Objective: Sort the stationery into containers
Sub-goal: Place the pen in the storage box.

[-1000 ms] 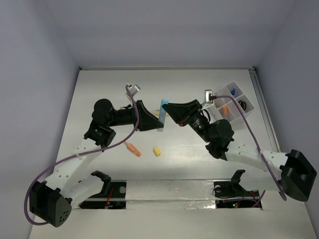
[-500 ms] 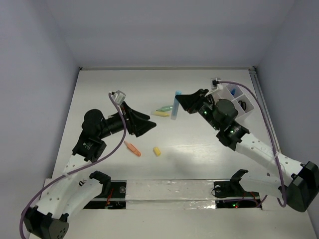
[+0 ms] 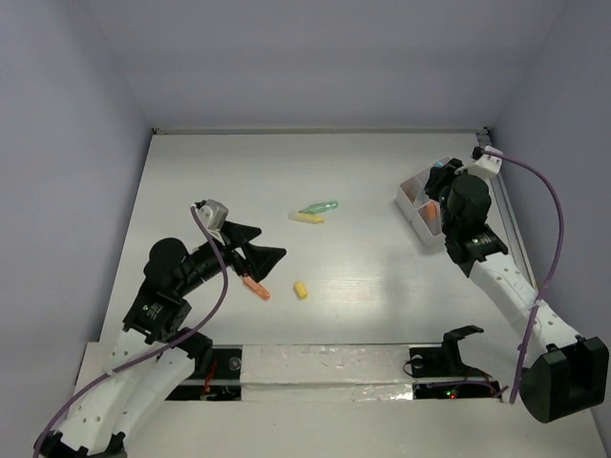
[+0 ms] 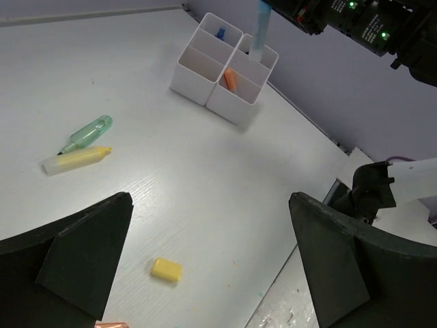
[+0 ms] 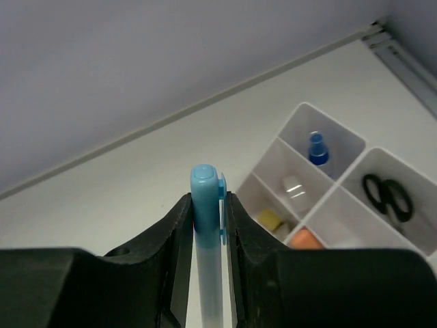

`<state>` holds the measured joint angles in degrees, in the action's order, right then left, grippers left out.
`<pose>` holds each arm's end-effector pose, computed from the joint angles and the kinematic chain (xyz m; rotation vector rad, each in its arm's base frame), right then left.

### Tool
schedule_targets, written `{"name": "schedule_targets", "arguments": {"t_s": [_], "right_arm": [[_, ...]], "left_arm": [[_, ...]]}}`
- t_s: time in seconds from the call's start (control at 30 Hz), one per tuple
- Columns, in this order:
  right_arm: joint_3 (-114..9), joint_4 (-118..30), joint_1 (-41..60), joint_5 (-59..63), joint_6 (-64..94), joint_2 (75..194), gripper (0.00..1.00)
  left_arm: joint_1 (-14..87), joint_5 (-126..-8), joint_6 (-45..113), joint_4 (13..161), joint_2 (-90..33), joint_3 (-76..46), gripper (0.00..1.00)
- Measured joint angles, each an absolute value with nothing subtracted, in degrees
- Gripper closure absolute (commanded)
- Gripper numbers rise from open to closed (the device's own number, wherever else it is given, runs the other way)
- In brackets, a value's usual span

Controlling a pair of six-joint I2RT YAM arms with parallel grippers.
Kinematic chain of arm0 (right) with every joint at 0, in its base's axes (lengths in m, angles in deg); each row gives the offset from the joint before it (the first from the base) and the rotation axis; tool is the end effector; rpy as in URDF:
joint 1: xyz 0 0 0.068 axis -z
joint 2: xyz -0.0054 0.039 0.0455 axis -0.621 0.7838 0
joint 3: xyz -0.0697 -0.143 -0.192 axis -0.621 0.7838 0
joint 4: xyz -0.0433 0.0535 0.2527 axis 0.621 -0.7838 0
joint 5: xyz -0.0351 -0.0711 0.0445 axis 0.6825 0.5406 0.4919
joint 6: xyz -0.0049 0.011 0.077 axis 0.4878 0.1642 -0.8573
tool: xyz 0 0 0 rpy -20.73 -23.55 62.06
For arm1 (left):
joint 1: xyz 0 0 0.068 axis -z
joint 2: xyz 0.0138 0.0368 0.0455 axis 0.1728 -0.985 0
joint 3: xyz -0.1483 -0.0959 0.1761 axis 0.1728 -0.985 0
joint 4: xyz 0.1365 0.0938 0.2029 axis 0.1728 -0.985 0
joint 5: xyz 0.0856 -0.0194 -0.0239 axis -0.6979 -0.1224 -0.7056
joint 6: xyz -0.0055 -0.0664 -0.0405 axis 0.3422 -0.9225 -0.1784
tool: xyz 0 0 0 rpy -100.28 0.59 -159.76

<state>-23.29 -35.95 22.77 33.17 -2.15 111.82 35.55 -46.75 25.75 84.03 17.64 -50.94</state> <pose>0.2790 0.0509 0.3134 0.4244 1.5994 0.1930 0.1492 -0.1070 0.3318 0.5055 1.4842 -0.9940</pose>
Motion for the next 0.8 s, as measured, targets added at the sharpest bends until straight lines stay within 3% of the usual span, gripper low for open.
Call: {"name": "schedule_targets", "arguments": {"t_s": [0.47,0.8], "right_arm": [[-17.56,-22.22,23.01,41.74,22.53,122.35,1.0],[-17.04,-18.55,23.01,43.07,28.89,129.09,1.0]], "left_arm": [[43.14,-57.92,29.88,78.61,22.12,-50.94,0.01],[45.0,-61.94,30.38,77.4,23.95,-50.94,0.01]]}}
